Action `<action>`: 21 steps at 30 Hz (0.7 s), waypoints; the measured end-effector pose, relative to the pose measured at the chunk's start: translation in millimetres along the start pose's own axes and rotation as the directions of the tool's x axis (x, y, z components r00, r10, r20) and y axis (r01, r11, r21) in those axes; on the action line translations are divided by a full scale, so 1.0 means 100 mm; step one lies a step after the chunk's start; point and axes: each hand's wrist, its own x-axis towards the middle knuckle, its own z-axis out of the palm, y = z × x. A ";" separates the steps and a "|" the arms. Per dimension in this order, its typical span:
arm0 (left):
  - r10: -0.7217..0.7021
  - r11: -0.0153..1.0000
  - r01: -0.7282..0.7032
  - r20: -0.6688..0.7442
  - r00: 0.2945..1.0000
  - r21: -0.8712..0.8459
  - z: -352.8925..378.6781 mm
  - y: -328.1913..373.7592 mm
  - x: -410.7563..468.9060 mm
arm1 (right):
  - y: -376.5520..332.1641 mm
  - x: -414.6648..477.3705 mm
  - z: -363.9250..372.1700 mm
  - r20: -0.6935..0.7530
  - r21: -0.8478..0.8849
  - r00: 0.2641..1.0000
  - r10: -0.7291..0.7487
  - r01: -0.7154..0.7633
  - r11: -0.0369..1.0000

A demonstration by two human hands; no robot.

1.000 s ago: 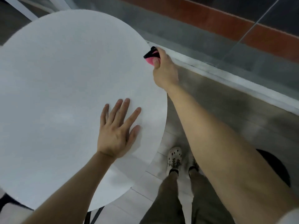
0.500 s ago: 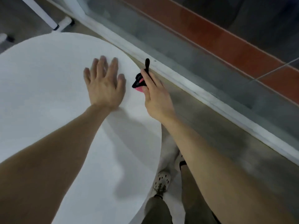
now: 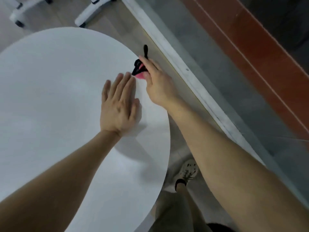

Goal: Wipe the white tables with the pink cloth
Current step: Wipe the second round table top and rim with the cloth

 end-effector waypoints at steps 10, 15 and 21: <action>-0.280 0.958 0.283 -0.065 0.958 0.040 0.08 0.02 -0.07 | 0.05 -1.17 -0.05 0.002 -0.043 0.999 0.043 -0.042 0.998; -0.276 0.960 0.279 -0.062 0.959 0.039 0.05 0.05 -0.07 | -0.15 0.58 0.07 0.112 -0.098 0.988 -0.103 0.114 0.989; -0.253 0.966 0.256 -0.082 0.964 0.032 0.02 0.06 -0.06 | -0.06 0.53 0.00 0.198 -0.001 0.969 -0.145 0.149 0.989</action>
